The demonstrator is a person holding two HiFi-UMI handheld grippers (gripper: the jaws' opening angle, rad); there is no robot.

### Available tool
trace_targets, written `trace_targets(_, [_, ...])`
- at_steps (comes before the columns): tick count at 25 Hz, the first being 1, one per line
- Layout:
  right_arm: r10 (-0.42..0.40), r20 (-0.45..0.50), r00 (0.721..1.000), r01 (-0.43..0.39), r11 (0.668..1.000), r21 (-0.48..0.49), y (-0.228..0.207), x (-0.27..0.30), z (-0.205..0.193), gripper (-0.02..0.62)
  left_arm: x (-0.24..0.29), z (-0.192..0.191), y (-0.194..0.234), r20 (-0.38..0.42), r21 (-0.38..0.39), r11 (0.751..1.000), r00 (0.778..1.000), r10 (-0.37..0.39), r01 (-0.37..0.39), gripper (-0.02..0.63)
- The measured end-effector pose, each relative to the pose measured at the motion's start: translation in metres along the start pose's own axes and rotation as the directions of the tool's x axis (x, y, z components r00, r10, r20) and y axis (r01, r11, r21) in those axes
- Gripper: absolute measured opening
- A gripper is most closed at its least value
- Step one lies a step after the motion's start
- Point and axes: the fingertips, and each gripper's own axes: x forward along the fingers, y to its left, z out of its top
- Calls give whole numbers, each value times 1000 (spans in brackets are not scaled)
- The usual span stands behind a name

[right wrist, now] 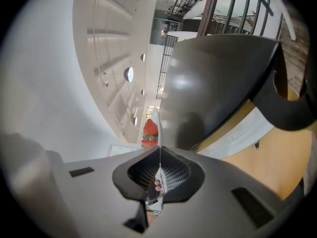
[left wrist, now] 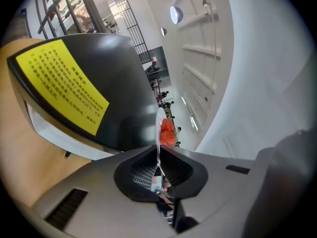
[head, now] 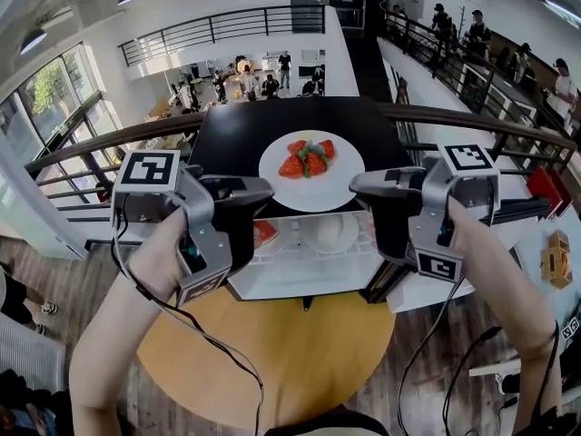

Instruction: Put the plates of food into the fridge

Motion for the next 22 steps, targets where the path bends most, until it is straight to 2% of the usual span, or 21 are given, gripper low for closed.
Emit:
trace_targets(5, [80, 18, 997, -79, 995, -64, 8, -16, -23, 18, -15, -23, -12, 14, 12, 996, 996, -91, 90, 21])
trace_targets(9, [120, 36, 992, -115, 986, -118, 9, -29, -40, 17, -22, -43, -13, 20, 46, 993, 994, -108, 107, 21])
trace_targets(18, [107, 28, 994, -100, 979, -180, -15, -50, -87, 17, -39, -96, 12, 40, 73, 991, 993, -113, 110, 21])
trace_targets(22, [90, 19, 996, -85, 978, -191, -35, -53, -116, 17, -52, -123, 35, 58, 51, 993, 992, -109, 106, 21])
